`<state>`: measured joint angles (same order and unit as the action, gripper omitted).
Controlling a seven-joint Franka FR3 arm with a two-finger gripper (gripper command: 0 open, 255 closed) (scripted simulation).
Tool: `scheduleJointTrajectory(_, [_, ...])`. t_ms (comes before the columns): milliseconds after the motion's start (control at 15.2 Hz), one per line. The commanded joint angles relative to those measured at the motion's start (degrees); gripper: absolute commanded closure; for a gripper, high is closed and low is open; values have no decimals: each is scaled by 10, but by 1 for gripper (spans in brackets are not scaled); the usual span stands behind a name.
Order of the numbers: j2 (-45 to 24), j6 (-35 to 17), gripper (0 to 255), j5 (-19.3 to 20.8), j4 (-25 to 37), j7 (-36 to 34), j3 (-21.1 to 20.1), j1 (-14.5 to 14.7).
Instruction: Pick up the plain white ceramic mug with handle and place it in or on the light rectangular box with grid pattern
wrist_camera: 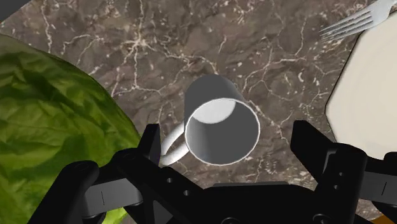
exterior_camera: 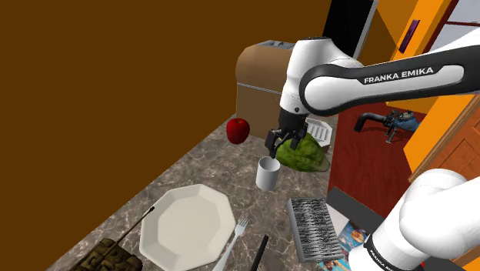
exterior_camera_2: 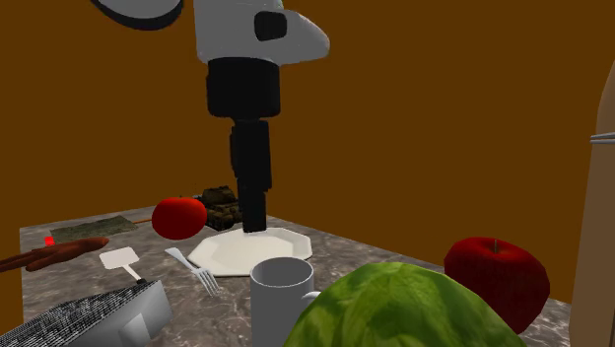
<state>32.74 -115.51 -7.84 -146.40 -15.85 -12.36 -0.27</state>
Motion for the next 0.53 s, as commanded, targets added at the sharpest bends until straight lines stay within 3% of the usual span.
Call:
scheduleJointTrajectory(0, [-31, -41, 0, 2, -2, -41, -26, -3])
scheduleJointTrajectory(330, [-138, -143, 0, 37, 14, -149, -90, -27])
scheduleJointTrajectory(462, [-147, -154, 0, 41, 12, -154, -92, -28])
